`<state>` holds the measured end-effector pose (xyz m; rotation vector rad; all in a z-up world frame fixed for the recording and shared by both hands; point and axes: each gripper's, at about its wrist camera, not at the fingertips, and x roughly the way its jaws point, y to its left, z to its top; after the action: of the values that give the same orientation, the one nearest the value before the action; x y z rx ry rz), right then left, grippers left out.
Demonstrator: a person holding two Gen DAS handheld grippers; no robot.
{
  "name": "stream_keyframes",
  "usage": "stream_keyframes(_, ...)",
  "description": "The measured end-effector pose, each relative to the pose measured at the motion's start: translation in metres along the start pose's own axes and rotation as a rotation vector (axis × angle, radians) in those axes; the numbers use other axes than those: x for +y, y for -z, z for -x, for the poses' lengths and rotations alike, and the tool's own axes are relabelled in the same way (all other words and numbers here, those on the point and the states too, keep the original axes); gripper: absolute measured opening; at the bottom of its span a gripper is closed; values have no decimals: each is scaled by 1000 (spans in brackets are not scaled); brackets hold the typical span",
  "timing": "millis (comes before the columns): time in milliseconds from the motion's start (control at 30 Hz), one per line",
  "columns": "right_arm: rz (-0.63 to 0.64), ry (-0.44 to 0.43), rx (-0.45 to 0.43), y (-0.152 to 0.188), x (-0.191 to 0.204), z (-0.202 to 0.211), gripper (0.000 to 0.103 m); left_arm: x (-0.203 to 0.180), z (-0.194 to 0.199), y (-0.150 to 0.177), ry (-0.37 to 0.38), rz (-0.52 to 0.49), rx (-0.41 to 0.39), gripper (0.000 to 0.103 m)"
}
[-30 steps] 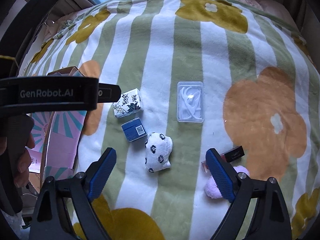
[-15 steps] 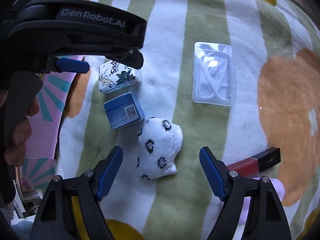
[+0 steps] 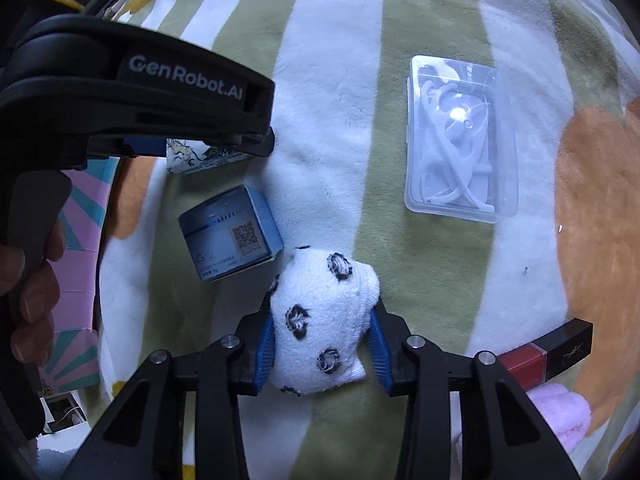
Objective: Organize objects
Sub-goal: 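Grasp white tissue pack with left tool while right tool grasps white spotted sock, then lift tissue pack with left tool while right tool carries sock to box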
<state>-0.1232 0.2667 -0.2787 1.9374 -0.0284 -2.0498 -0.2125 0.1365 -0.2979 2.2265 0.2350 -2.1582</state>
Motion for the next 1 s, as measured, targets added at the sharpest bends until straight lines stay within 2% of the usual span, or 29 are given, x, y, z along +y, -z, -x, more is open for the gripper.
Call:
stream_keyframes(400,-12,2,-10,18,4,13,33,-4,21,9,11,-40,-54,62)
stream_keyframes(800,-15,36,-92,48,21,71,33,11,95,34,40,-54,-176,62)
stream_keyframes(867,-23,37,-107,26,26,83,33,13,109,30,42,-61,-199,62)
stream_keyframes(900,-29,37,-114,4,23,90,33,13,120,32,43,-65,-210,61)
stream_keyframes(1000,-31,41,-142,5,34,114,33,13,144,52,43,-78,-250,62)
